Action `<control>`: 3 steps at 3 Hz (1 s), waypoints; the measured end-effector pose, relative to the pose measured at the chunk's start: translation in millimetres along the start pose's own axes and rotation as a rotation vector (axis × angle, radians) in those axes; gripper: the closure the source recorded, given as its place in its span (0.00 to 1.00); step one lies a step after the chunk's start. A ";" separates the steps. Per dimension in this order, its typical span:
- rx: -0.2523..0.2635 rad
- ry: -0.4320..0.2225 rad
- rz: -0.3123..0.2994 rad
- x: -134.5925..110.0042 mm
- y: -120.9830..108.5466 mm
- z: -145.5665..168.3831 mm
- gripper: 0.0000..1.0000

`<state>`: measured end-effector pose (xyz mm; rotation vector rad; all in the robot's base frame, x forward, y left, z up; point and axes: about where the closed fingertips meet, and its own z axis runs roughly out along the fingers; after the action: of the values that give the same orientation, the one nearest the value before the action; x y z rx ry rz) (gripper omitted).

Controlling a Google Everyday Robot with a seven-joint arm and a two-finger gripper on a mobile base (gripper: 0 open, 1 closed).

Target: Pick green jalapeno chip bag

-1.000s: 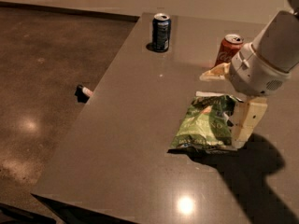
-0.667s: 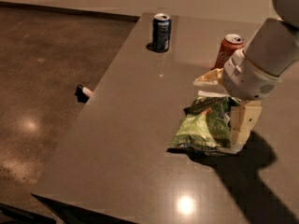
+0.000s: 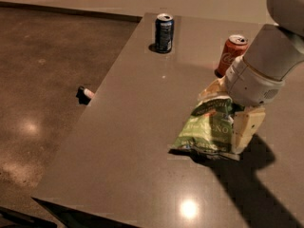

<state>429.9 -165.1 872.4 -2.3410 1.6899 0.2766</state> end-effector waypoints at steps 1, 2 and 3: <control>-0.015 0.020 -0.004 2.5 4.0 -1.3 0.41; -0.008 0.034 0.007 3.7 4.0 -9.7 0.72; 0.033 0.007 0.042 1.0 -3.7 -27.2 0.95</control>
Offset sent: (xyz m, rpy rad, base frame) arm -0.0078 -0.0123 0.0124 -0.0570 0.0127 -0.0024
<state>434.1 -173.1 898.4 -2.2877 1.7349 0.2464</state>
